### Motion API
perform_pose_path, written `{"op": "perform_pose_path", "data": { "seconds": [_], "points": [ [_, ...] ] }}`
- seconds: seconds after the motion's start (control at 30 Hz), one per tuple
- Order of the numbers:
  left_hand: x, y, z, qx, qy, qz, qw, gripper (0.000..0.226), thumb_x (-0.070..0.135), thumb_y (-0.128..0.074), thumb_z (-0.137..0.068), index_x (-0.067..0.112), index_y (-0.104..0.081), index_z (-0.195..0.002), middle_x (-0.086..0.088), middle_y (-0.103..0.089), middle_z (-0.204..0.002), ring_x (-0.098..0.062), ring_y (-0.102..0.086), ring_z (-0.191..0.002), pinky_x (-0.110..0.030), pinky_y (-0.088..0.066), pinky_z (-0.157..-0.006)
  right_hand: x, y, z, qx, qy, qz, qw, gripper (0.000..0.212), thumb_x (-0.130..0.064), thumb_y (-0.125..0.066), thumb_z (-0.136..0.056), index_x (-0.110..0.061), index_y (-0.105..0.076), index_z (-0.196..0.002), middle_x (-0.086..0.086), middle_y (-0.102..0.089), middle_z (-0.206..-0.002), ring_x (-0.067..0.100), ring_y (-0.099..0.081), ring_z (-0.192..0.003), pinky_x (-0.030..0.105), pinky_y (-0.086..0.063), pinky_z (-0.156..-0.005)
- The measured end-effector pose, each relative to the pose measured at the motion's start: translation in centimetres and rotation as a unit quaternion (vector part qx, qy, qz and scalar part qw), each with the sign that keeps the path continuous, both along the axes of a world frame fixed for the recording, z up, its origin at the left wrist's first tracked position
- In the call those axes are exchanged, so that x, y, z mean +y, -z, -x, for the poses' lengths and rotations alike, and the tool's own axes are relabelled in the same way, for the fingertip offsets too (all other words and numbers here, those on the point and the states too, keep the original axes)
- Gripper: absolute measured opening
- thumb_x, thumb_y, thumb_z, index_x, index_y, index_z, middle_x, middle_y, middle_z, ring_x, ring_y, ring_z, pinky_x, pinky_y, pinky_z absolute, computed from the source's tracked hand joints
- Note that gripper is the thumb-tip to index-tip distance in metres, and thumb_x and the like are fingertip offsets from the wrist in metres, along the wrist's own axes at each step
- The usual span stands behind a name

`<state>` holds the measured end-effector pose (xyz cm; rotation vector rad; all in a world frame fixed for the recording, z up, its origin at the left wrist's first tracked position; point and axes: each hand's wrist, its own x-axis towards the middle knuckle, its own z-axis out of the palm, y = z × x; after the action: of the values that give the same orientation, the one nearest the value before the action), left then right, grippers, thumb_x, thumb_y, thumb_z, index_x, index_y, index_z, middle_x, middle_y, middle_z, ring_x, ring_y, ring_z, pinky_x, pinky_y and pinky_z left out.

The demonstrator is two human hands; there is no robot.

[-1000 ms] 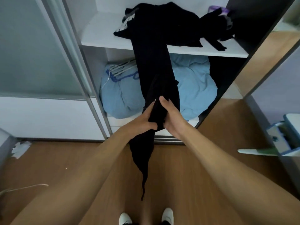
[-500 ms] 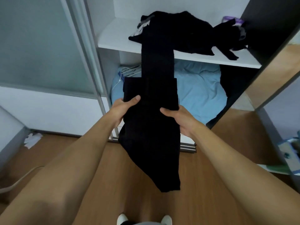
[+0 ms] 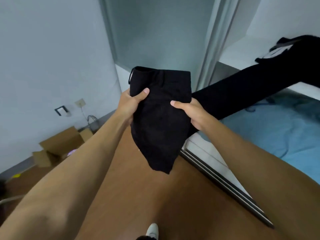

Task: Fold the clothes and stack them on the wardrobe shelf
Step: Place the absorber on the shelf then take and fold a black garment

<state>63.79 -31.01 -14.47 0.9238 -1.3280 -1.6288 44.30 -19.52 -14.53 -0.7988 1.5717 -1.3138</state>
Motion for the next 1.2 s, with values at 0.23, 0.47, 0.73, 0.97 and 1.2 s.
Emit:
{"op": "perform_pose_path", "data": {
  "seconds": [0.23,0.47,0.73,0.97,1.2],
  "points": [
    [-2.0,-0.8,-4.8,-0.053,-0.032,0.044,0.997,0.032,0.033,-0.087,-0.072,0.020,-0.075,-0.099,0.003,-0.079,-0.097,-0.016,-0.076,-0.089,-0.025,-0.059,-0.070,-3.9,-0.7,-4.2,-0.062,0.030,0.074,0.995,0.036,-0.019,-0.075,-0.088,-0.016,-0.064,-0.123,0.000,-0.073,-0.116,0.017,-0.072,-0.103,0.039,-0.058,-0.091],
    [-3.1,-1.6,-4.2,-0.099,0.004,0.055,0.994,0.030,0.038,-0.087,-0.071,0.026,-0.075,-0.095,0.013,-0.078,-0.091,-0.007,-0.075,-0.085,-0.016,-0.057,-0.065,-3.7,-2.1,-3.6,-0.003,0.045,0.113,0.993,0.015,-0.027,-0.074,-0.088,-0.029,-0.070,-0.102,-0.008,-0.077,-0.103,0.012,-0.074,-0.096,0.036,-0.060,-0.088],
    [-2.0,-2.5,-1.0,-0.052,0.061,0.044,0.996,0.041,0.052,-0.078,-0.077,0.021,-0.072,-0.104,0.005,-0.078,-0.100,-0.014,-0.075,-0.094,-0.021,-0.058,-0.071,1.5,1.0,-0.9,0.014,0.042,0.068,0.997,0.035,-0.038,-0.082,-0.077,-0.025,-0.071,-0.108,-0.007,-0.076,-0.110,0.011,-0.072,-0.102,0.031,-0.057,-0.090],
    [-0.2,0.9,-1.0,-0.151,0.241,-0.026,0.958,0.040,0.044,-0.075,-0.084,0.019,-0.067,-0.115,0.005,-0.076,-0.110,-0.015,-0.072,-0.104,-0.028,-0.059,-0.086,3.3,-3.1,1.5,-0.100,0.102,0.045,0.989,0.039,-0.029,-0.076,-0.087,-0.010,-0.067,-0.120,0.002,-0.078,-0.105,0.019,-0.075,-0.096,0.034,-0.062,-0.080],
    [4.2,0.4,6.7,-0.103,0.186,-0.041,0.976,0.030,0.040,-0.068,-0.093,0.015,-0.069,-0.110,0.003,-0.079,-0.096,-0.013,-0.075,-0.088,-0.024,-0.059,-0.066,11.1,0.1,4.3,-0.088,0.075,0.039,0.993,0.054,-0.034,-0.077,-0.084,-0.019,-0.060,-0.132,-0.001,-0.071,-0.124,0.018,-0.067,-0.115,0.030,-0.057,-0.091]
  ]
}}
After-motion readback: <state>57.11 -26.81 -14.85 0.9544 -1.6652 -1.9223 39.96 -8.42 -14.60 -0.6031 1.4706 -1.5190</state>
